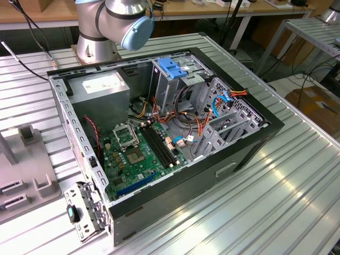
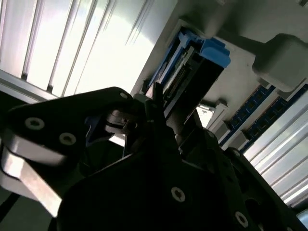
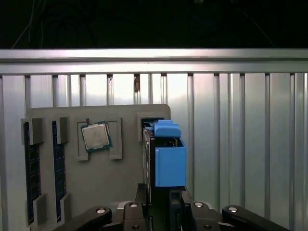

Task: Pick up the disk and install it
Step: 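Pick up the disk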

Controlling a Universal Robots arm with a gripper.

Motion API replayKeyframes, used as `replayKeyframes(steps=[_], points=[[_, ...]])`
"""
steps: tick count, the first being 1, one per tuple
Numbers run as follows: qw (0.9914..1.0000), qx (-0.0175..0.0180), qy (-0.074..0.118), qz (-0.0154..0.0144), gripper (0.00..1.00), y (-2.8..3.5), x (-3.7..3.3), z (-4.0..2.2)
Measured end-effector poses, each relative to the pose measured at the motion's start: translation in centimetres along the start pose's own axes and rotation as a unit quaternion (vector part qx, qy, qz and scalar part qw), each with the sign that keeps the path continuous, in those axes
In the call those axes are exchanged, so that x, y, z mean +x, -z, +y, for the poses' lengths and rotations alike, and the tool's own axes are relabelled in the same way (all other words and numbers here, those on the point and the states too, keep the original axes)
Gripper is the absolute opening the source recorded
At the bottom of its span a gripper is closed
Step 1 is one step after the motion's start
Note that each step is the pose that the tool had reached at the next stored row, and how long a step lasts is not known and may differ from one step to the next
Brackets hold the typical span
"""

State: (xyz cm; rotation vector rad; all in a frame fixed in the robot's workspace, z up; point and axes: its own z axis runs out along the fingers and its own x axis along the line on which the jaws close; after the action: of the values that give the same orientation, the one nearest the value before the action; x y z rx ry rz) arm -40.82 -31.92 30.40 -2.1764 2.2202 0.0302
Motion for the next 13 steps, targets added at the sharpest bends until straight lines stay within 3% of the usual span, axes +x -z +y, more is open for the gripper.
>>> replayKeyframes(steps=[13], points=[[1.00000, 0.0000, 0.000, -0.0001, 0.36, 0.00, 0.00, 0.00]])
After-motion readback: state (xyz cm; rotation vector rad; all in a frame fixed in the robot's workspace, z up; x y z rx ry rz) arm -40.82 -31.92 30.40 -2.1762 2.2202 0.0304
